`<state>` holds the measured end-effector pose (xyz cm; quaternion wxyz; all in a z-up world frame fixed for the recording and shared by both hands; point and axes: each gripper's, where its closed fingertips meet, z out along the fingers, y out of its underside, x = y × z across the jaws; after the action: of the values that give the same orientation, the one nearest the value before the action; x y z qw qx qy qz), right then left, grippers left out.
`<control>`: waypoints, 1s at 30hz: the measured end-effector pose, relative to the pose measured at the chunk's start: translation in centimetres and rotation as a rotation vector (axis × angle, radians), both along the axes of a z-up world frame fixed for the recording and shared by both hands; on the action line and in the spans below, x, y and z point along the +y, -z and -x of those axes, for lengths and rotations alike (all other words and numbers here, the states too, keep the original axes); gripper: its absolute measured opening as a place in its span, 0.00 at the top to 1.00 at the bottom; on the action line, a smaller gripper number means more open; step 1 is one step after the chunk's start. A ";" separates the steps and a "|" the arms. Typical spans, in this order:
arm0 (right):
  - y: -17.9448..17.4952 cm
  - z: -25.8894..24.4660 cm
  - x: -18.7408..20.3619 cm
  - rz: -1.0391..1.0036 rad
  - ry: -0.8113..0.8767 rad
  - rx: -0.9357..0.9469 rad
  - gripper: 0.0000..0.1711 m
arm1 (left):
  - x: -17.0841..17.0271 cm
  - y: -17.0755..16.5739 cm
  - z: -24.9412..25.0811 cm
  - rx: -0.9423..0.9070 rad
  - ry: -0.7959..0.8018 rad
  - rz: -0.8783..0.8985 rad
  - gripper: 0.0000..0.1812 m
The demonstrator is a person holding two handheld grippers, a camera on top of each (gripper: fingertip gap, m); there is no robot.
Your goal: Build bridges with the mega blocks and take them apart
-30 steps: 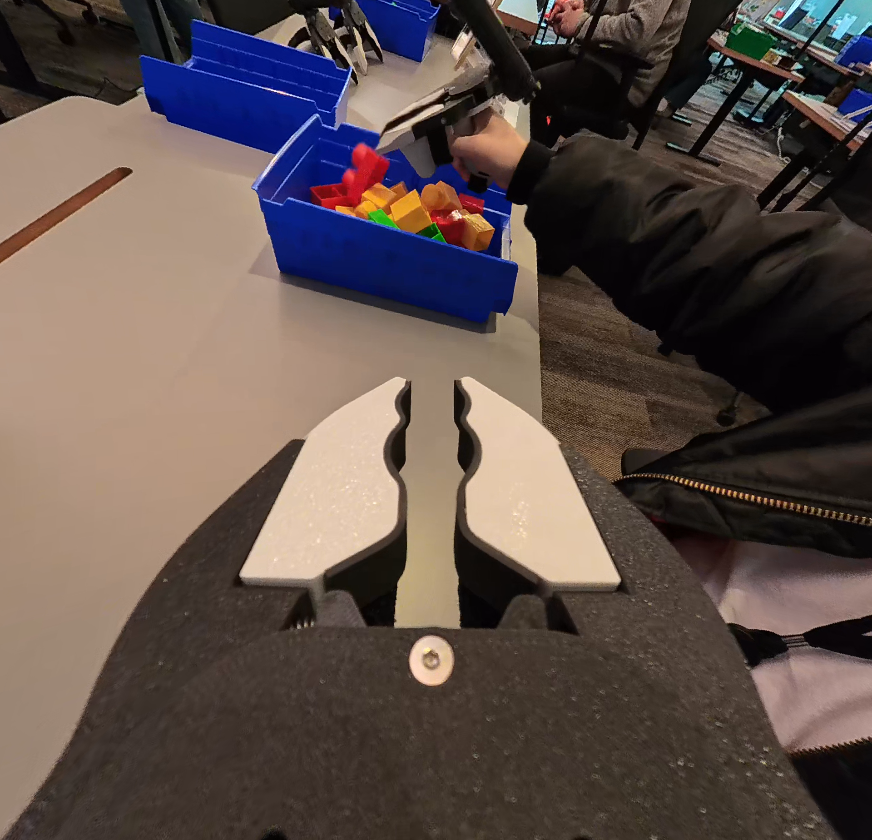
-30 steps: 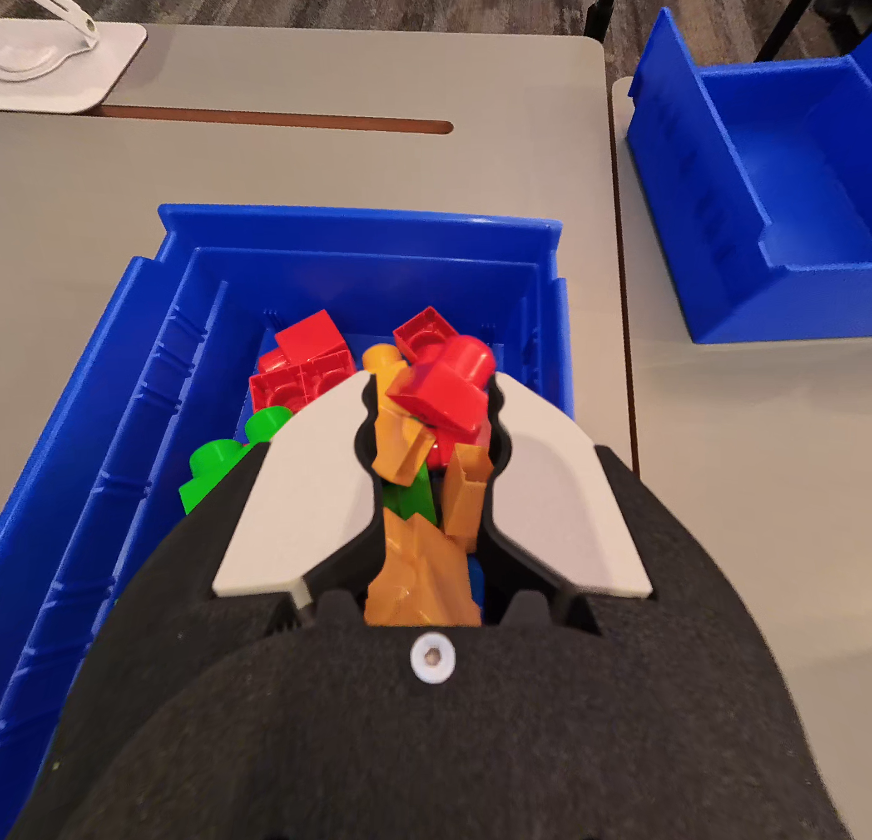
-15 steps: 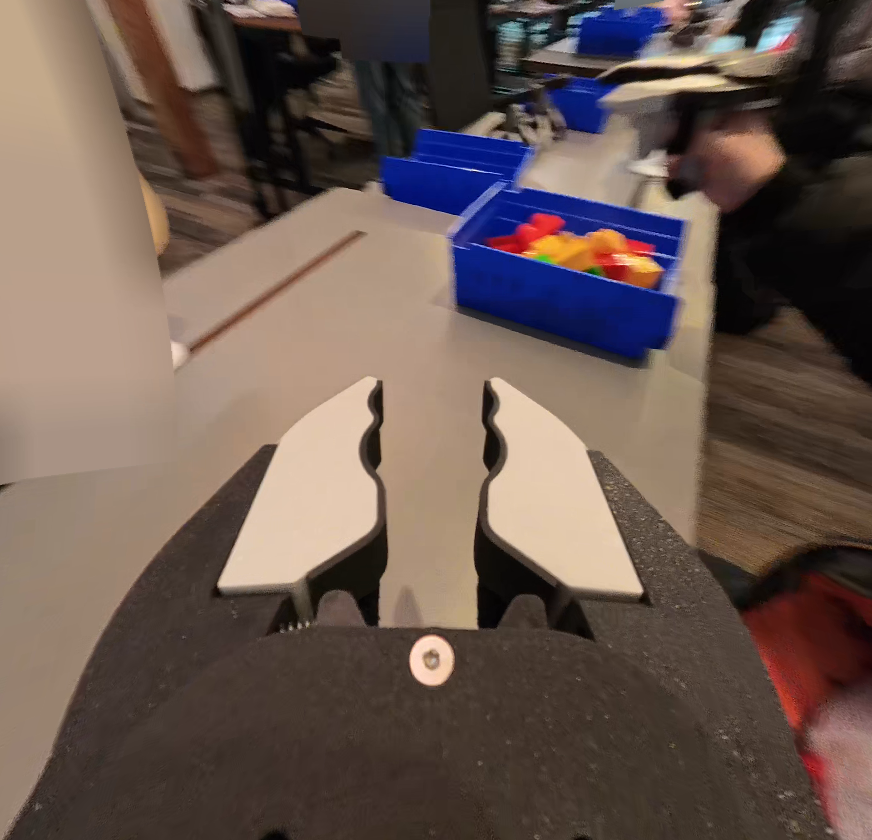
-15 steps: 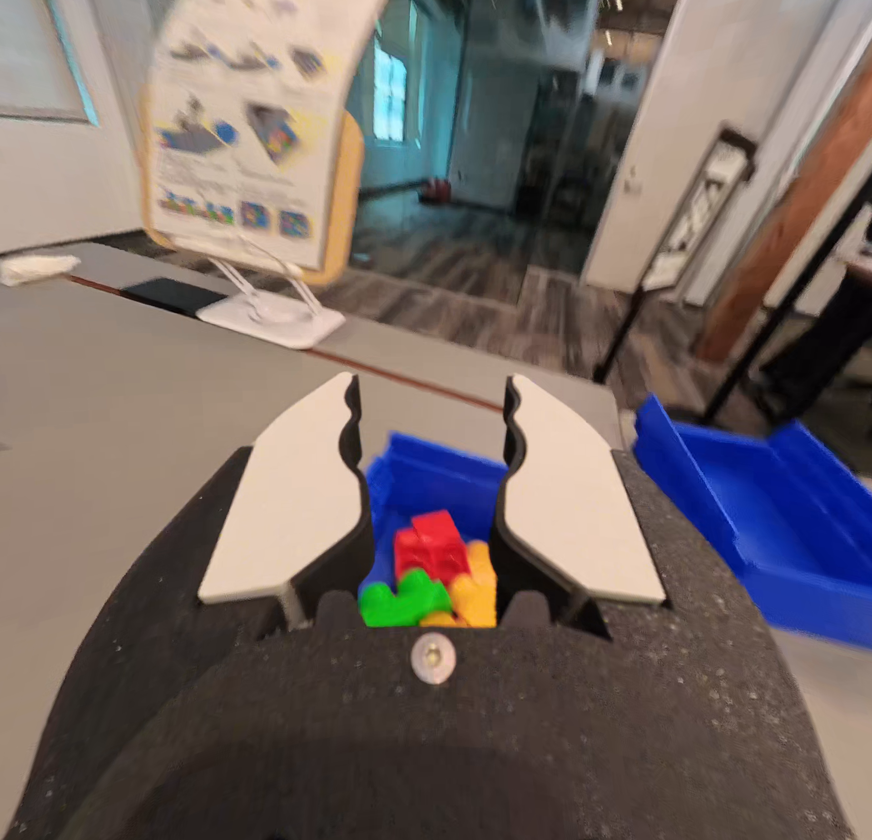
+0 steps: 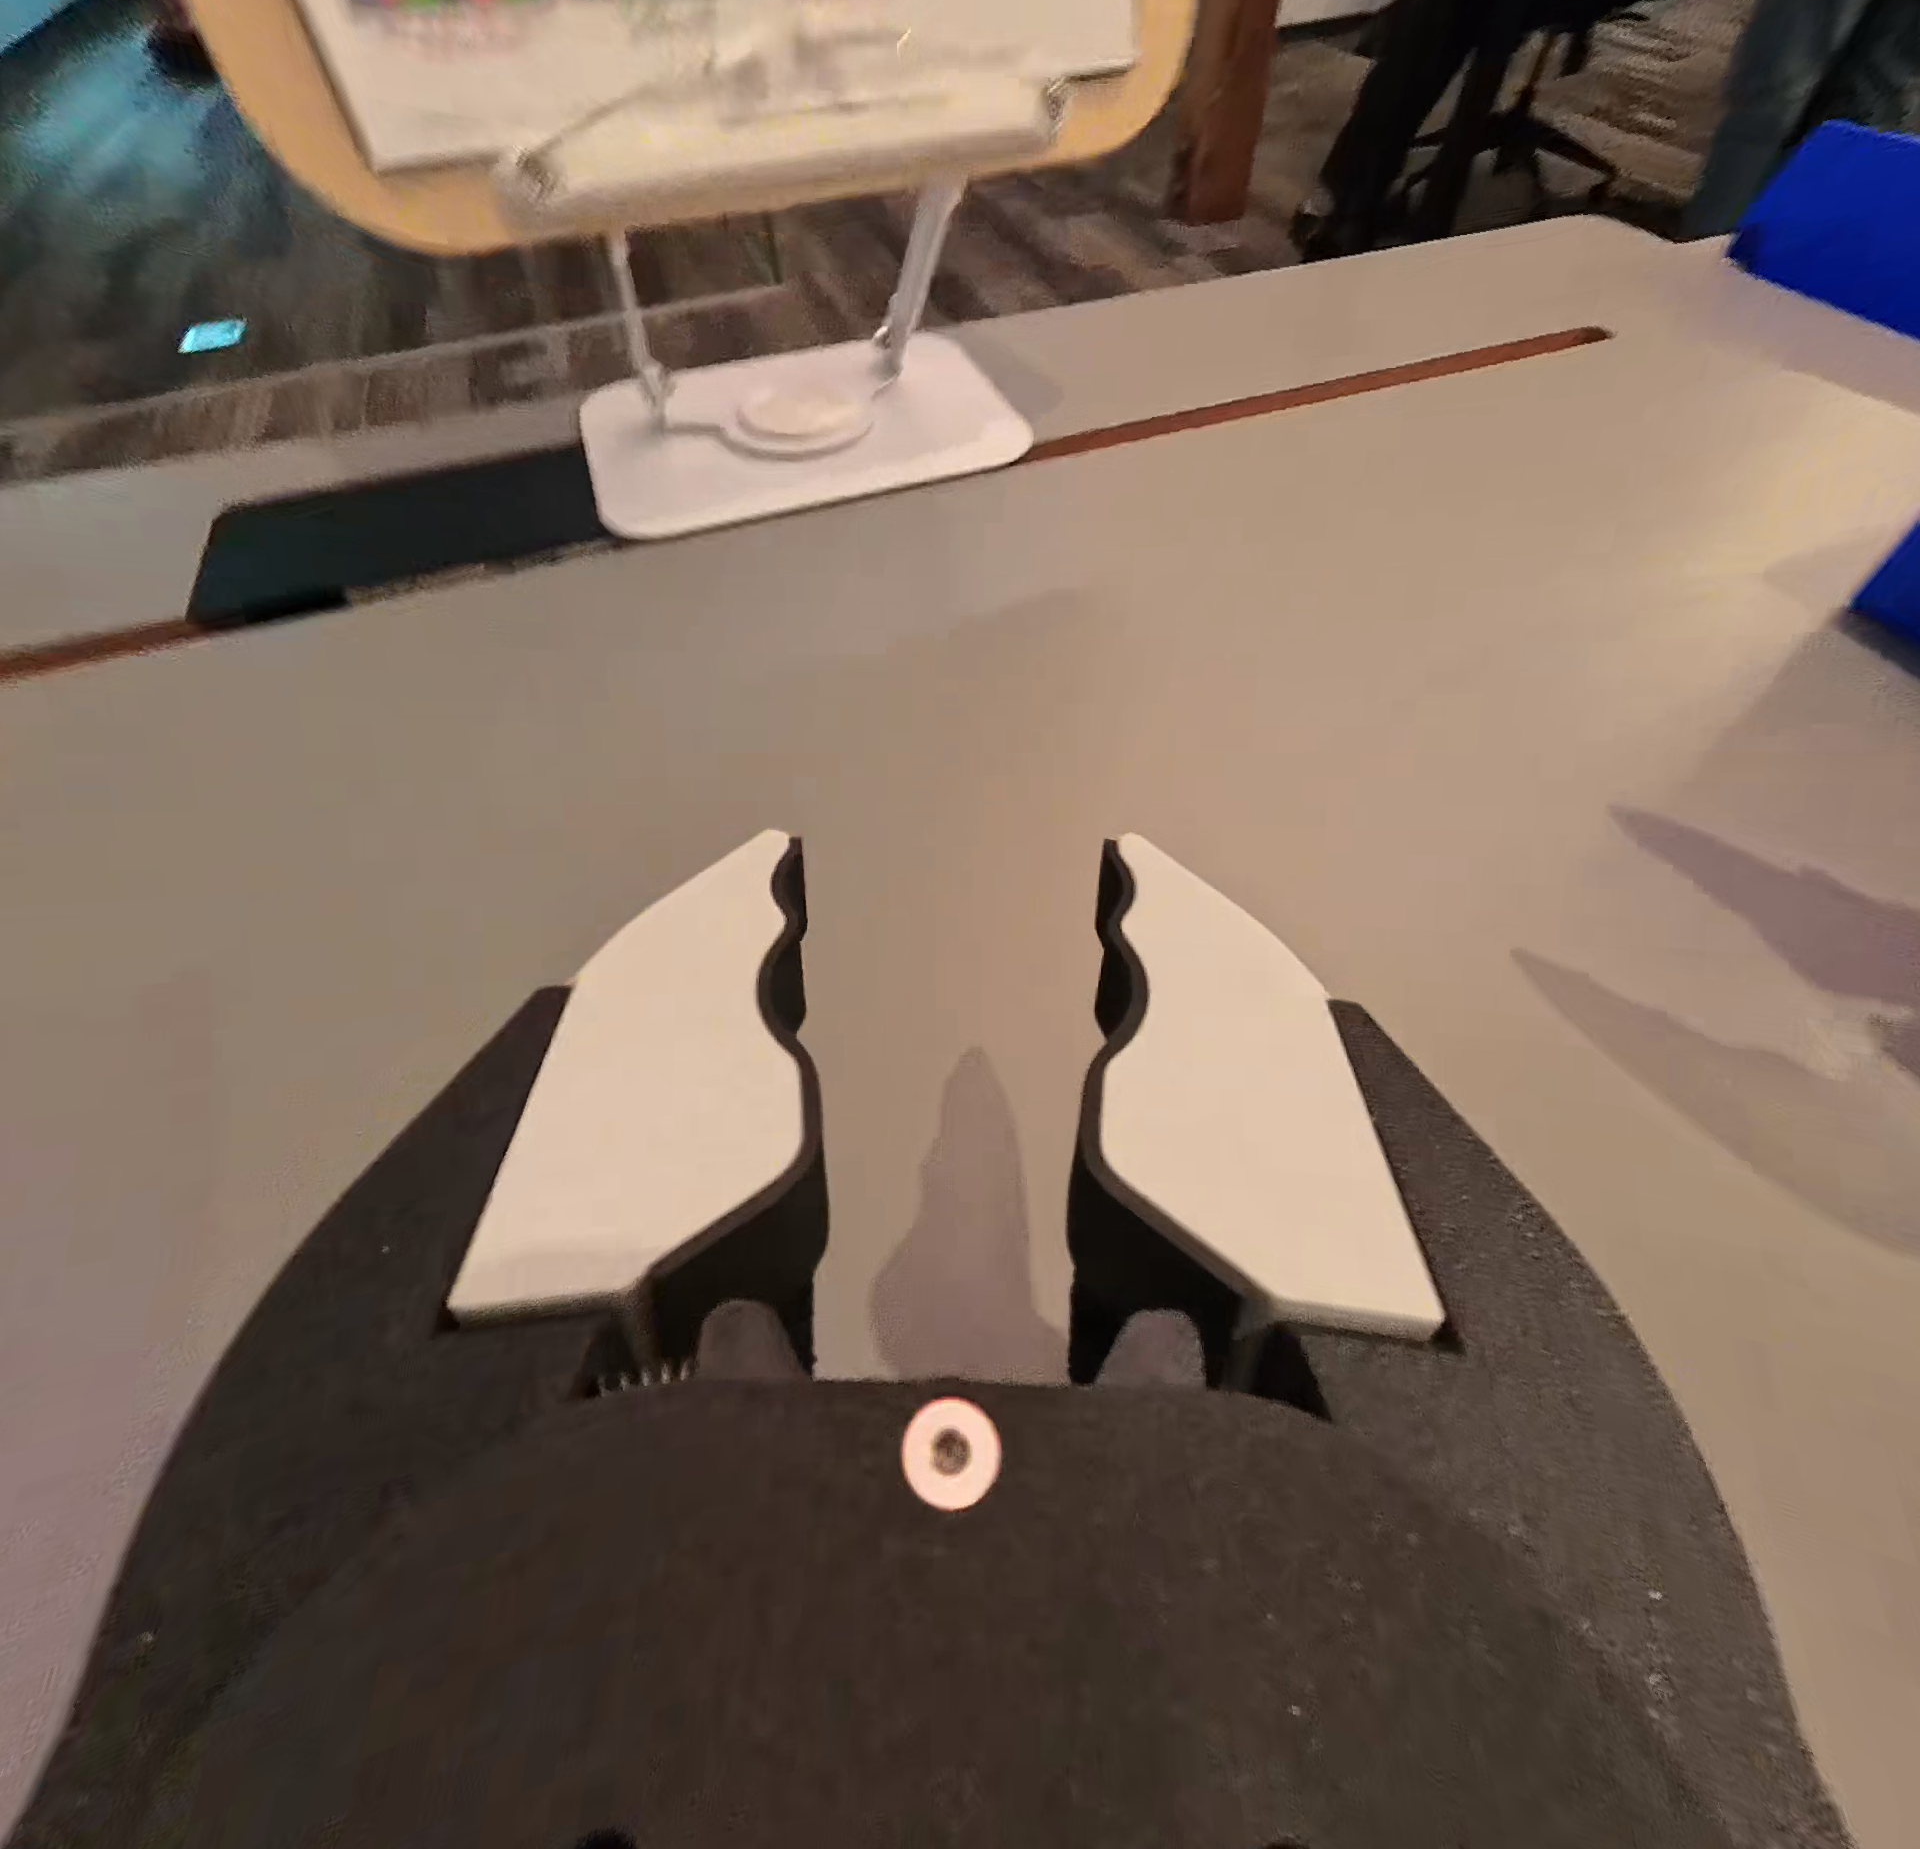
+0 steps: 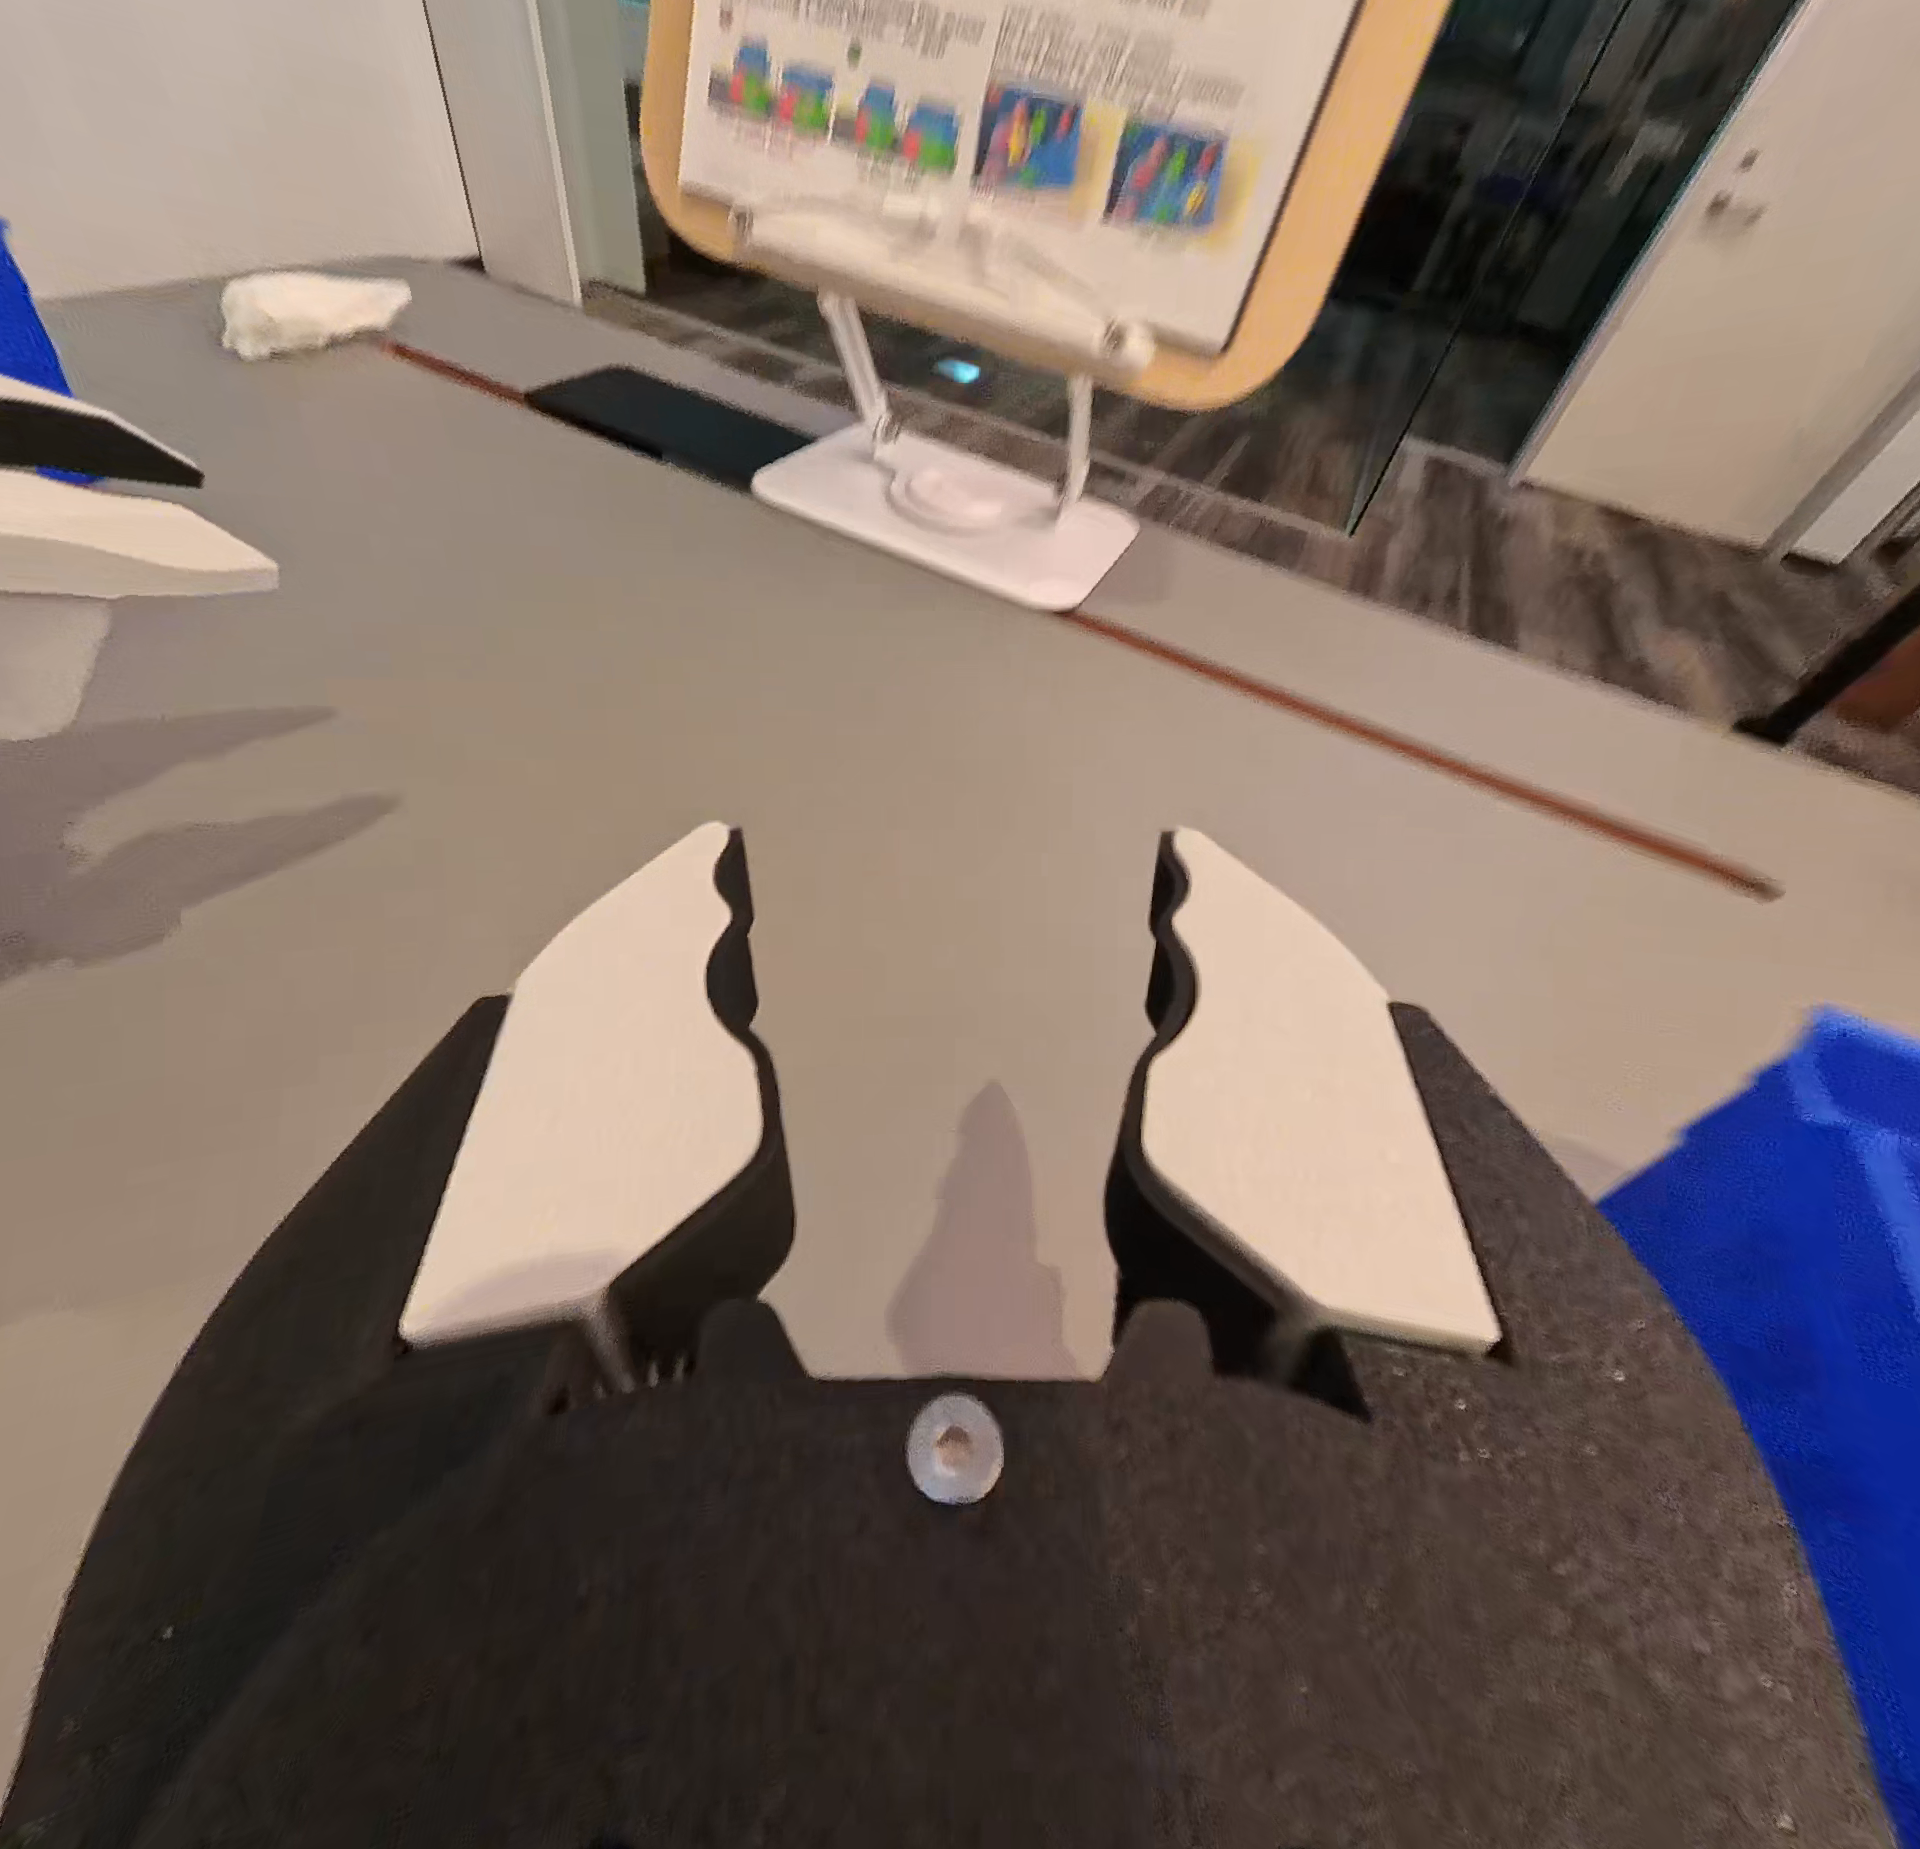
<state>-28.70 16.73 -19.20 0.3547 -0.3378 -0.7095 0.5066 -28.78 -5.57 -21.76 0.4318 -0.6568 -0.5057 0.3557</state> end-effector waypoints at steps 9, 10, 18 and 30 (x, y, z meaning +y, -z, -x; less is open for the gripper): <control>8.1 3.2 -2.6 0.068 0.150 -0.226 0.56 | -5.2 6.0 1.3 -0.119 -0.179 -0.063 0.70; 8.3 3.5 -2.5 0.075 0.171 -0.231 0.56 | -5.5 6.2 1.5 -0.125 -0.189 -0.063 0.70; 9.2 5.8 -2.5 0.089 0.276 -0.261 0.55 | -7.7 7.2 3.0 -0.148 -0.284 0.031 0.70; 10.6 6.8 -3.0 0.029 0.336 -0.340 0.52 | -8.5 8.8 2.7 -0.248 -0.334 0.046 0.71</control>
<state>-35.52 13.72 -29.77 0.3045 -0.5366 -0.6856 0.3864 -31.51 -14.11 -30.52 0.2862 -0.6121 -0.6486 0.3503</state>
